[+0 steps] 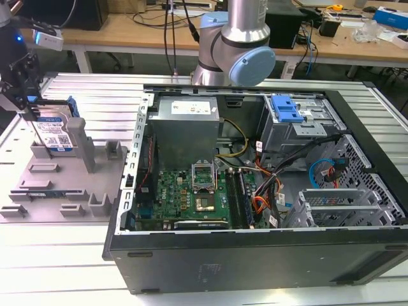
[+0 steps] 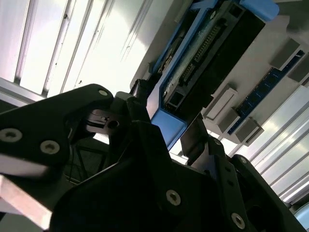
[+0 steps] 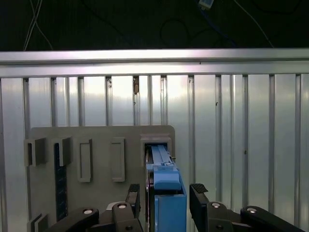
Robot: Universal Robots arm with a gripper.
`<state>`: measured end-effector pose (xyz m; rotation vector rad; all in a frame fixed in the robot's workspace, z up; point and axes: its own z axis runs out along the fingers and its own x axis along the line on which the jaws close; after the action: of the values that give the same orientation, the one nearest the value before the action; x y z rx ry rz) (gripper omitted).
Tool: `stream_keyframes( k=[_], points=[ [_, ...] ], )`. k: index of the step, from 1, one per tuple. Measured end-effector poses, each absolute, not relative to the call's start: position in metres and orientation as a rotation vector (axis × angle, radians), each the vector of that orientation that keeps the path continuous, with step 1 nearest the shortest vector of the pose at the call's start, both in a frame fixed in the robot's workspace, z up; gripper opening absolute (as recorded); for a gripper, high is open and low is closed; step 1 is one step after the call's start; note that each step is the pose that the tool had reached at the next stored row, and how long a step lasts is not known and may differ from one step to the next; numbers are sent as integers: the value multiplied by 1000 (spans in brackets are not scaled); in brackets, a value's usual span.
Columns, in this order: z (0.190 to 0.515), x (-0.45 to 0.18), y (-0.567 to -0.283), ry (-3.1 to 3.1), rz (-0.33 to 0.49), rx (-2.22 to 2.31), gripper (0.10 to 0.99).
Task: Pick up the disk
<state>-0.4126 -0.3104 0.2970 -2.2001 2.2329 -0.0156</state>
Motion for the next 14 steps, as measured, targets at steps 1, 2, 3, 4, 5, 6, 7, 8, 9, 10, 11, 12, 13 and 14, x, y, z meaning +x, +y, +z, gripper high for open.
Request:
stream_keyframes(
  k=[1, 2, 3, 4, 5, 6, 7, 8, 9, 10, 11, 12, 13, 14],
  points=[
    [297, -413, -310, 2233, -16, -2200, 541],
    [297, -413, -310, 2233, -16, -2200, 467],
    [296, -413, -310, 2233, -16, -2200, 467],
    [296, -413, -310, 2233, -16, -2200, 467],
    [296, -413, -310, 2233, -16, -2200, 467],
    [296, -413, -310, 2233, -16, -2200, 467],
    [296, -413, -310, 2233, -16, -2200, 467],
    [296, -413, -310, 2233, -16, -2200, 467],
    [296, -413, -310, 2233, -16, -2200, 467],
    [296, -413, -310, 2233, -16, -2200, 467],
    [296, -413, -310, 2233, -16, -2200, 467],
    [295, -413, -311, 2233, -16, -2200, 467],
    [295, -413, -311, 2233, -16, -2200, 467],
    [295, -413, -311, 2233, -16, -2200, 467]
  ],
)
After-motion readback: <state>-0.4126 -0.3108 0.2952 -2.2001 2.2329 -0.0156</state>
